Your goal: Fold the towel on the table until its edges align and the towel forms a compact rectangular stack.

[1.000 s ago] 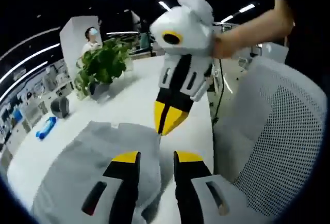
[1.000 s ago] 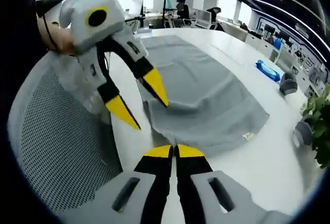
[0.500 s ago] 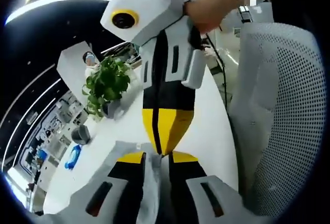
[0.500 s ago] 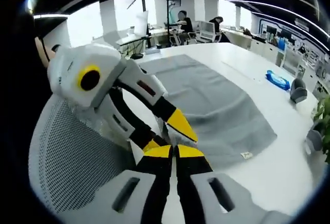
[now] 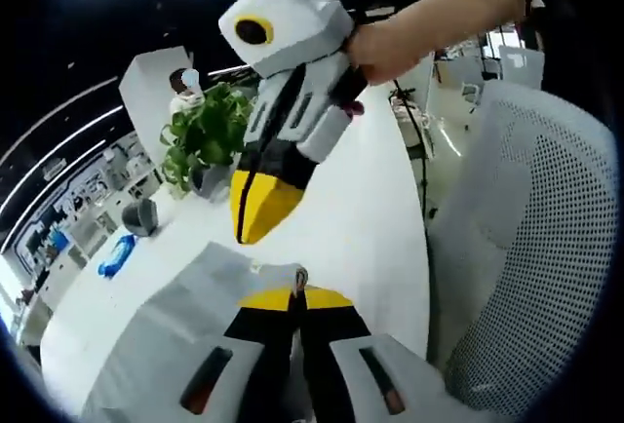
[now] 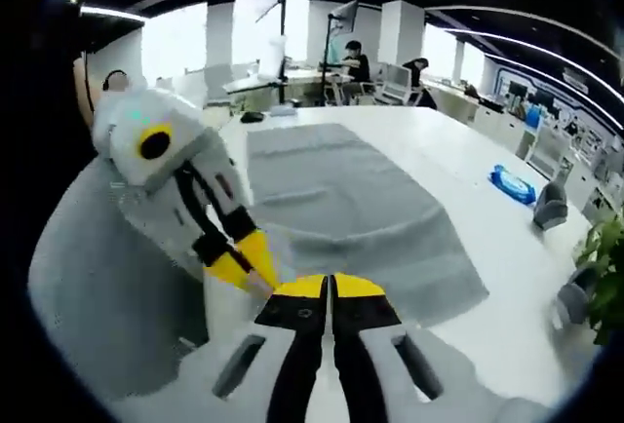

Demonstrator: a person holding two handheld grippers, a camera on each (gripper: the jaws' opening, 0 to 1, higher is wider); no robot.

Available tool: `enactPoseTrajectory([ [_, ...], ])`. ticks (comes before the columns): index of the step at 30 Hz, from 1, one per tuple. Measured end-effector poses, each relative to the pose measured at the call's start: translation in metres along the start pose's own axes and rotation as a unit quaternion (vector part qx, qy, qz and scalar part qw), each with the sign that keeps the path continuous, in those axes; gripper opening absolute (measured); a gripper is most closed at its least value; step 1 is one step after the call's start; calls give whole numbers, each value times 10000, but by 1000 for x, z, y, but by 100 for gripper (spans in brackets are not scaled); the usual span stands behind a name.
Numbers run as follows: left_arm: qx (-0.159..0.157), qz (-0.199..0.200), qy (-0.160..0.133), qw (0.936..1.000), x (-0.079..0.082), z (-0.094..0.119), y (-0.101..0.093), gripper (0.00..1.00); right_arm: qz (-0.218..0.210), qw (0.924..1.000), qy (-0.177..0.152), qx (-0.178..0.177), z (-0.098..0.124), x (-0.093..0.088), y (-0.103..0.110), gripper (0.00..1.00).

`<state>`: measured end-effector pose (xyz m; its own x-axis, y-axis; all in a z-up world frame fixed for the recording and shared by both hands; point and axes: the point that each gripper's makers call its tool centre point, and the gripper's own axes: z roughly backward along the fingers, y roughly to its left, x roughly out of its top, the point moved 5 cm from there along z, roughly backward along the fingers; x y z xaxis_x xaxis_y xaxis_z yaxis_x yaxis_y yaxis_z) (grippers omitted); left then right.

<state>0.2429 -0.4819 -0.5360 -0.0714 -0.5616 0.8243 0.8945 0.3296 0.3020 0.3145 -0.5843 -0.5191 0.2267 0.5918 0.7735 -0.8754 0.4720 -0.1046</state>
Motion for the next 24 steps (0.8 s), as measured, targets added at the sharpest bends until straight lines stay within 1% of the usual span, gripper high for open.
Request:
enactPoseTrajectory([
  [1, -9, 44, -10, 10000, 0, 0, 0, 1, -190, 9995, 183, -176, -5, -8, -19, 4],
  [2, -35, 121, -21, 9999, 0, 0, 0, 1, -291, 9986, 311, -323, -8, -14, -34, 6],
  [3, -44, 124, -25, 9999, 0, 0, -1, 1, -370, 9976, 383, -440, -12, -19, -47, 8],
  [4, -53, 122, -19, 9999, 0, 0, -1, 1, -401, 9971, 413, -488, -14, -22, -53, 8],
  [5, -58, 106, -15, 9999, 1, -1, -2, 1, -610, 9947, 490, -664, -20, -30, -74, 8],
  [6, -55, 88, -30, 9999, 2, -1, -2, 1, -975, 9904, 438, -875, -28, -38, -92, 7],
  [7, -71, 102, -52, 9999, 2, -1, -2, 1, -1117, 9873, 547, -990, -34, -45, -103, 7],
  [8, -92, 161, -84, 9998, 3, -2, -2, 1, -1387, 9813, 703, -1136, -43, -57, -120, 6],
  [9, -136, 295, -112, 9994, 4, -2, -3, 1, -1467, 9782, 819, -1224, -48, -63, -128, 6],
  [10, -155, 348, -115, 9992, 4, -2, -3, 1, -1593, 9743, 888, -1321, -56, -70, -139, 7],
  [13, -179, 480, -112, 9986, 2, -1, -1, 1, -1764, 9727, 822, -1263, -73, -73, -151, 8],
  [16, -183, 602, -74, 9980, -1, -1, 1, 1, -1995, 9689, 791, -1233, -87, -73, -157, 9],
  [18, -190, 724, -104, 9971, -2, 0, 2, 1, -2054, 9683, 822, -1157, -95, -73, -158, 10],
  [21, -225, 861, -99, 9960, -3, 2, 1, 1, -2027, 9683, 891, -1155, -101, -73, -157, 11],
  [22, -227, 868, -97, 9959, -3, 3, 1, 1, -2017, 9686, 853, -1179, -100, -72, -159, 10],
  [23, -255, 898, -98, 9956, -2, 5, 0, 1, -2057, 9663, 855, -1289, -100, -73, -161, 10],
  [24, -261, 911, -101, 9955, -2, 5, 0, 1, -2071, 9661, 856, -1281, -100, -74, -162, 11],
])
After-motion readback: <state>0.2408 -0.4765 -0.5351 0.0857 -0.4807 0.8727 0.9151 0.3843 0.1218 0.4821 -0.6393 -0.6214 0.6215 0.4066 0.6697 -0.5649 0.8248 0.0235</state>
